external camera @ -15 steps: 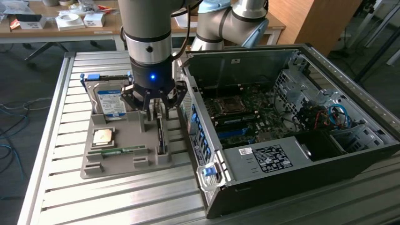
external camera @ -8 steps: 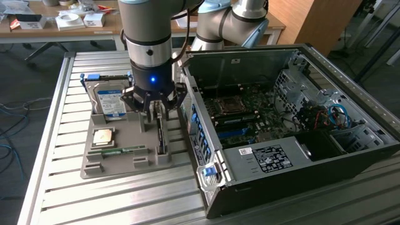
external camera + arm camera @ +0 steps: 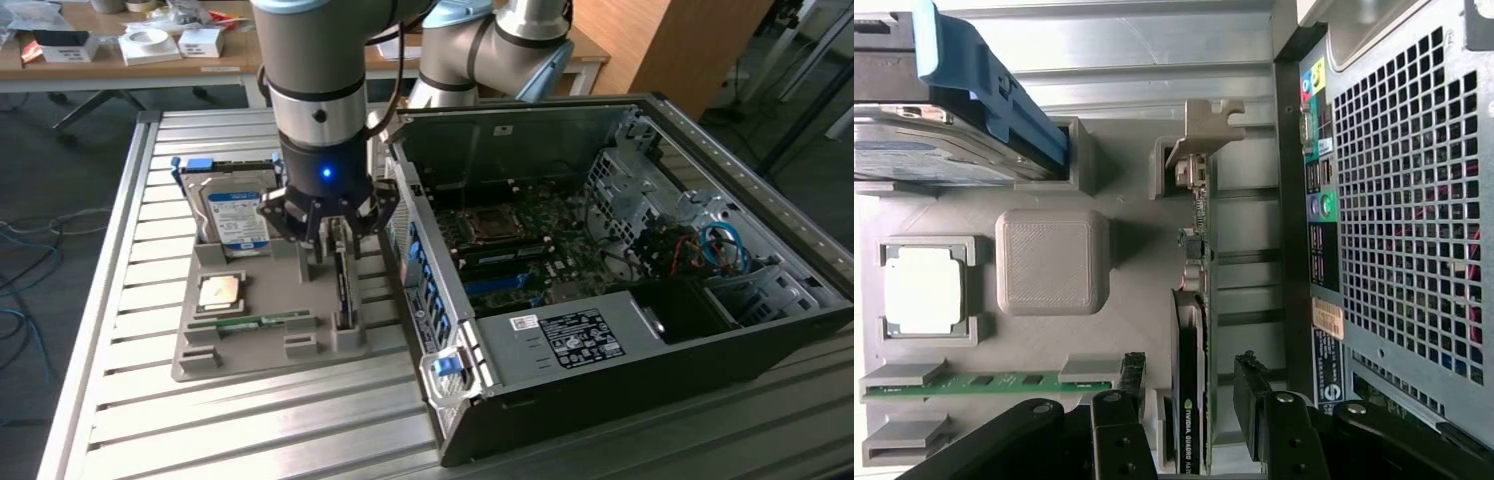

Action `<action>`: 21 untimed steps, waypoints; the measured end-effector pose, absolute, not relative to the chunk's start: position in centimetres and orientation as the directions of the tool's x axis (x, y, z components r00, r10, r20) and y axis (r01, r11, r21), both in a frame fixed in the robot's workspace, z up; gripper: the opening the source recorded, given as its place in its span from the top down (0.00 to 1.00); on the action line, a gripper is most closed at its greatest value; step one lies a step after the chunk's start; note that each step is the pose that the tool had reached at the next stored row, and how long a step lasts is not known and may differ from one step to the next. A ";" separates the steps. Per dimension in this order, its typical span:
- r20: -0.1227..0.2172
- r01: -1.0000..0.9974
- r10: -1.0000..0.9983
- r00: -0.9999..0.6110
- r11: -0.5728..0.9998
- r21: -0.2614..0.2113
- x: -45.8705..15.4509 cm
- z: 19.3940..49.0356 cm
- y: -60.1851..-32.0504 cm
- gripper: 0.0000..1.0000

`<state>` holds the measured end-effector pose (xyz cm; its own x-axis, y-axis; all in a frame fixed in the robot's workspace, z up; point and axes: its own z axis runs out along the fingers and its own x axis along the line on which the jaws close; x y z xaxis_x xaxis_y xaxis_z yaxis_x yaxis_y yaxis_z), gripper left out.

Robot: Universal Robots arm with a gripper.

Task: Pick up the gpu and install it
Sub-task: 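Pick up the gpu and move the gpu toward the slot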

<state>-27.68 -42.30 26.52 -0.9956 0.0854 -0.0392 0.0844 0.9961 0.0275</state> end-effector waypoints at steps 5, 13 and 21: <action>-0.039 0.084 0.085 -0.996 0.996 0.028 -27.7 26.4 -42.3 0.51; -0.039 0.084 0.085 -0.996 0.996 0.028 -27.7 26.2 -42.3 0.51; -0.039 0.084 0.085 -0.996 0.996 0.028 -27.7 26.2 -42.3 0.51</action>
